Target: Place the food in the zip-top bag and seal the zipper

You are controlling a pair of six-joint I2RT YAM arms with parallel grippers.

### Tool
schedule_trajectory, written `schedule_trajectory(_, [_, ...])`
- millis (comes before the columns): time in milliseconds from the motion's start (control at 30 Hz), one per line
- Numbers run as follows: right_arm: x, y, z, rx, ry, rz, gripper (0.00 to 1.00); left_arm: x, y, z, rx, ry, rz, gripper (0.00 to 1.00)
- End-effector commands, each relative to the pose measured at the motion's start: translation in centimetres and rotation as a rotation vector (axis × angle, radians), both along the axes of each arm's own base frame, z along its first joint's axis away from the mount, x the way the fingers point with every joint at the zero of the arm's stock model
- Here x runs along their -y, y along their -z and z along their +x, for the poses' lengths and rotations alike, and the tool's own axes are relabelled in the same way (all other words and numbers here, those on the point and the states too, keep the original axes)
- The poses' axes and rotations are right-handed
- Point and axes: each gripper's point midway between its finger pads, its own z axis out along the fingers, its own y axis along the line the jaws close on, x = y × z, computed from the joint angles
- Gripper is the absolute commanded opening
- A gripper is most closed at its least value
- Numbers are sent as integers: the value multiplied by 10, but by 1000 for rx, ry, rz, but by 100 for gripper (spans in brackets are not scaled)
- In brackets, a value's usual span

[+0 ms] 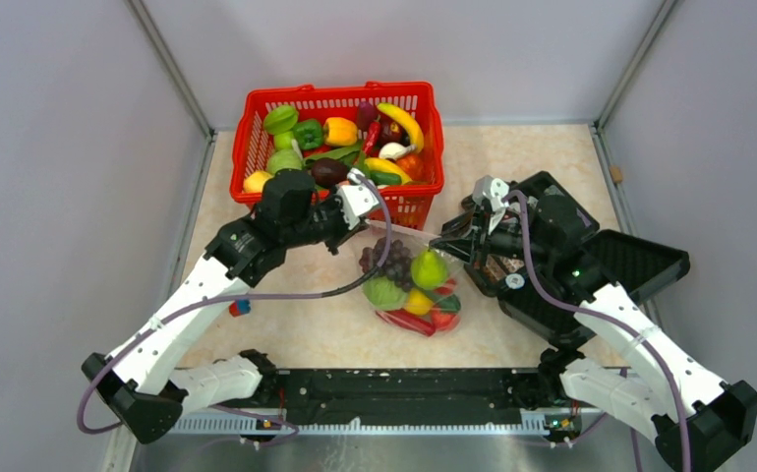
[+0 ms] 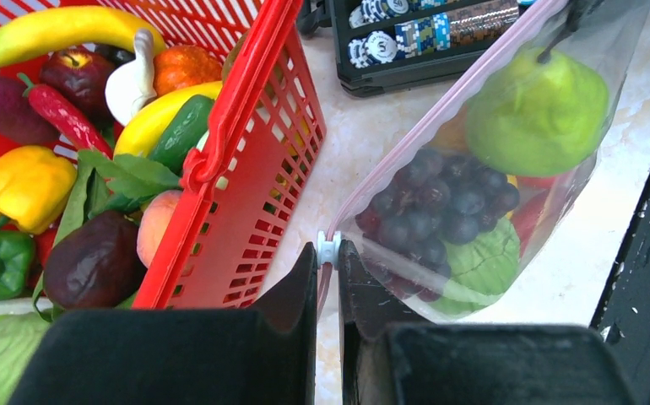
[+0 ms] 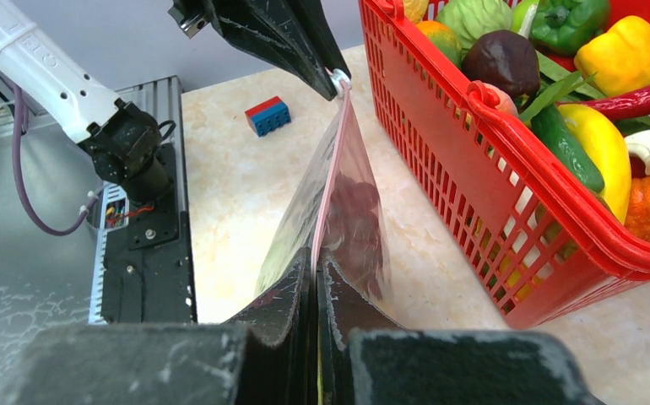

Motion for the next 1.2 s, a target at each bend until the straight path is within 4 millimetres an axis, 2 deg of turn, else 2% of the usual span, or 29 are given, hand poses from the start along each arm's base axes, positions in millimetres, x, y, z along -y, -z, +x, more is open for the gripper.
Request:
schedule_trajectory(0, [-1, -19, -6, 57, -19, 42, 0, -18, -9, 8, -4, -72, -48, 0])
schedule_trajectory(233, [0, -17, -6, 55, -16, 39, 0, -32, -8, 18, -90, -132, -99, 0])
schedule_trajectory(667, [2, -13, -6, 56, -2, 32, 0, -63, 1, 21, -95, -209, -6, 0])
schedule_trajectory(1167, [2, -12, -6, 57, 4, 33, 0, -80, 8, 20, -76, -261, 51, 2])
